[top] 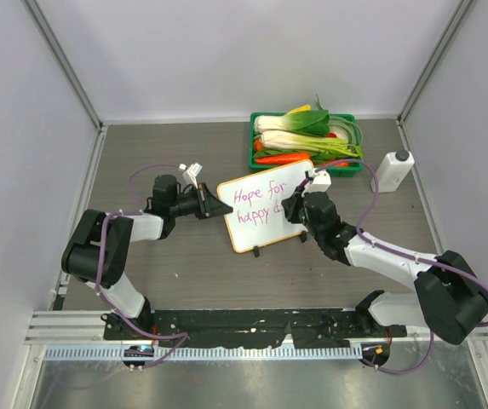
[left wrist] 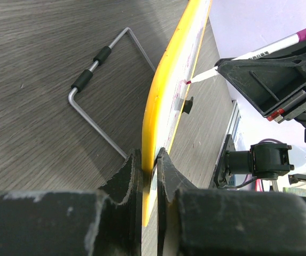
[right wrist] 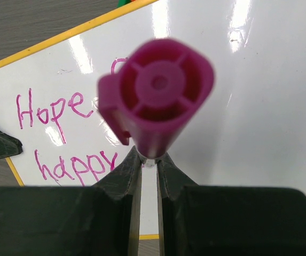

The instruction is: Write a sentence on the whiteboard

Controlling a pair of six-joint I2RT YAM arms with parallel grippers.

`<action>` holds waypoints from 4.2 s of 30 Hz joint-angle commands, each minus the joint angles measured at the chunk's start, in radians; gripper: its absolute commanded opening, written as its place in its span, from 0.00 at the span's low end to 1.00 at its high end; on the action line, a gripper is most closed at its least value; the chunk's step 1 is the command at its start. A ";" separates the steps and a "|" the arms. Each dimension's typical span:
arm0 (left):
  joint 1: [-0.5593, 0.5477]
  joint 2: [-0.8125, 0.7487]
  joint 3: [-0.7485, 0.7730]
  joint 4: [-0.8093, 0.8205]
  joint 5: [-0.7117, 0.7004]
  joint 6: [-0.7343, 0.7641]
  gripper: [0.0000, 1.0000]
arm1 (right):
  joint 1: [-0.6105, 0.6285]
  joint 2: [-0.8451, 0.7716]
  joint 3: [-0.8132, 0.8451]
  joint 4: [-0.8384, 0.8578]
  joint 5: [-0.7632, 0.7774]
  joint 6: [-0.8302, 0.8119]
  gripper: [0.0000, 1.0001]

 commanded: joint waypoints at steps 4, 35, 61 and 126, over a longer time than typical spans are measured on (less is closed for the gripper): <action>0.003 0.035 -0.024 -0.132 -0.130 0.093 0.00 | -0.004 -0.022 -0.018 -0.035 0.029 -0.001 0.01; 0.001 0.027 -0.025 -0.129 -0.133 0.093 0.00 | -0.004 -0.193 0.010 -0.085 0.041 0.007 0.01; 0.001 0.027 -0.024 -0.134 -0.138 0.100 0.00 | -0.004 -0.068 0.054 0.001 0.090 0.012 0.01; 0.003 0.026 -0.024 -0.134 -0.133 0.100 0.00 | -0.006 -0.026 -0.001 -0.022 0.062 0.009 0.01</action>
